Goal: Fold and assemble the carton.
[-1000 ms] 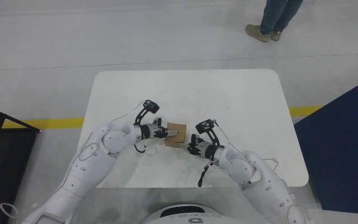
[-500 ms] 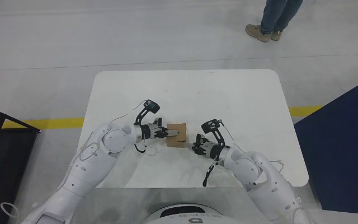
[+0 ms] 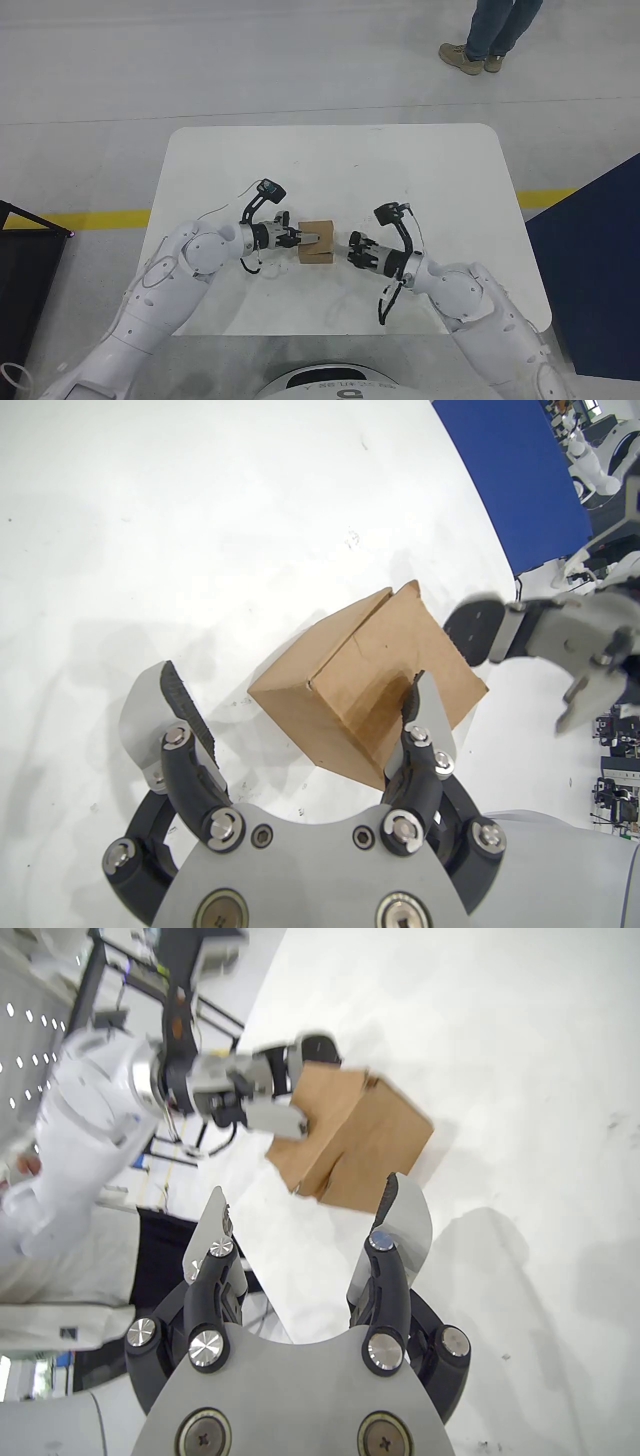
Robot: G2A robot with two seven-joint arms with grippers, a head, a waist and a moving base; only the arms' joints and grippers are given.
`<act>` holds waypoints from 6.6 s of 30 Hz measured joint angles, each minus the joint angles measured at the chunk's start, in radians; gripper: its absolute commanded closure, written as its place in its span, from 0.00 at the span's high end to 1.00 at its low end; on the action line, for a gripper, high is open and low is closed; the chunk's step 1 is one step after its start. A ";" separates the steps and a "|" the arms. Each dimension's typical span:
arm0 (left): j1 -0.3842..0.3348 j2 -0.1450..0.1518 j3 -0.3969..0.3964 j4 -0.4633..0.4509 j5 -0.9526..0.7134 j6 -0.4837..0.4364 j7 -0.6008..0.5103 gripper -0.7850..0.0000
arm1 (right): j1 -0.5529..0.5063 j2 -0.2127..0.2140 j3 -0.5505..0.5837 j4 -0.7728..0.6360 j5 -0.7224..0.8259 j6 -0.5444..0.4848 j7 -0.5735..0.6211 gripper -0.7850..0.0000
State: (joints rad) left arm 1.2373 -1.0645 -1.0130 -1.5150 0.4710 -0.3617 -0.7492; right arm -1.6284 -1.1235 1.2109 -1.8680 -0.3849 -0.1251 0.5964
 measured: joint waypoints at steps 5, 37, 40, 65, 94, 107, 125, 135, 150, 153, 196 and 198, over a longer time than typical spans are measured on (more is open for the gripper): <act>0.003 0.001 0.000 -0.006 0.003 0.002 -0.004 1.00 | 0.045 -0.010 -0.057 0.048 -0.086 0.083 -0.054 0.64; 0.015 0.007 -0.016 -0.037 0.012 0.021 -0.005 1.00 | 0.062 -0.004 -0.049 0.055 -0.079 0.115 -0.006 0.81; 0.019 0.009 -0.022 -0.045 0.015 0.023 -0.005 1.00 | 0.052 -0.004 -0.033 0.050 -0.071 0.145 -0.034 0.80; 0.224 0.076 -0.336 -0.225 0.048 0.073 -0.028 1.00 | -0.023 0.021 -0.082 -0.016 -0.499 0.132 0.037 0.68; 0.391 0.104 -0.392 -0.350 0.150 0.091 -0.144 1.00 | 0.184 -0.060 -0.340 0.100 -0.361 0.133 -0.040 0.75; 0.190 0.071 -0.178 -0.240 0.238 0.135 -0.128 1.00 | 0.050 -0.016 -0.190 -0.032 -0.314 0.042 0.018 0.74; -0.108 -0.003 0.050 0.002 0.392 0.231 -0.039 1.00 | -0.056 0.011 -0.064 -0.073 -0.270 0.011 -0.013 0.75; -0.316 -0.092 0.242 0.178 0.333 0.152 -0.010 1.00 | -0.116 0.023 -0.005 -0.094 -0.213 -0.013 -0.031 0.75; -0.245 -0.064 0.103 0.151 0.282 0.099 0.053 1.00 | -0.076 0.008 0.036 0.008 -0.092 0.145 -0.197 0.72; -0.143 -0.027 0.001 0.051 0.254 0.039 0.013 1.00 | -0.034 0.004 0.007 0.038 -0.124 0.141 -0.205 0.71; 0.046 0.011 -0.053 -0.115 0.305 0.024 0.047 1.00 | 0.100 -0.016 -0.078 0.103 0.031 0.109 -0.028 0.45; 0.035 0.008 -0.043 -0.106 0.300 0.023 0.050 1.00 | 0.101 -0.016 -0.079 0.103 0.025 0.116 -0.032 0.45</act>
State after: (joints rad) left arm 1.2721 -1.0568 -1.0564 -1.6213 0.7706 -0.3385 -0.6991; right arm -1.5273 -1.1399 1.1321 -1.7654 -0.3595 -0.0089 0.5648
